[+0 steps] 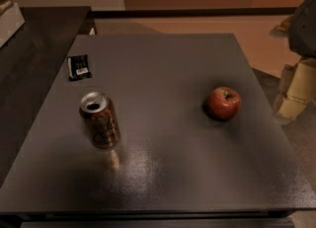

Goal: Pick apple

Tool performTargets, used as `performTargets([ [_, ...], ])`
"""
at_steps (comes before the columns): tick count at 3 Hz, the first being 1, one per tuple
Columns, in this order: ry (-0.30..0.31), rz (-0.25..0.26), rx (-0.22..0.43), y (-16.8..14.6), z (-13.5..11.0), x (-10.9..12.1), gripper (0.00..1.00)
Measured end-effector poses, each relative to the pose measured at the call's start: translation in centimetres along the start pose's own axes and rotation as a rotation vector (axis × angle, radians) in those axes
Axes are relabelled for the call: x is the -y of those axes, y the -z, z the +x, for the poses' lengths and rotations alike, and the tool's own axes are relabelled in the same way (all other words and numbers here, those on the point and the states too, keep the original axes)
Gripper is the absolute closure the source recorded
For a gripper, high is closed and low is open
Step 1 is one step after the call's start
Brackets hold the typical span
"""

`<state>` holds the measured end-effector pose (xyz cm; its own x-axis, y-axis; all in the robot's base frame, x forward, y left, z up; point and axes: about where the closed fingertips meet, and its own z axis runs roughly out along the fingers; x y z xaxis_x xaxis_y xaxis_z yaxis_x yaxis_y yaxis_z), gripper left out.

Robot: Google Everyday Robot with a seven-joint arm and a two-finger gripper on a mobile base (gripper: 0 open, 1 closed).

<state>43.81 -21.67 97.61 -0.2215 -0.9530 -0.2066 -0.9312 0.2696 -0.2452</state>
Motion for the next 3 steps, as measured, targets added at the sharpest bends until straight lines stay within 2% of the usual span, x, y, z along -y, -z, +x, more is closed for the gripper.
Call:
performTargets([
  [1,0.000,0.000,0.000,0.0,0.0,0.0,0.00],
  [2,0.003,-0.001,0.031,-0.3,-0.3,-0.1,0.00],
  [3,0.025,-0.019,0.063,-1.8,-1.3,-0.6,0.00],
])
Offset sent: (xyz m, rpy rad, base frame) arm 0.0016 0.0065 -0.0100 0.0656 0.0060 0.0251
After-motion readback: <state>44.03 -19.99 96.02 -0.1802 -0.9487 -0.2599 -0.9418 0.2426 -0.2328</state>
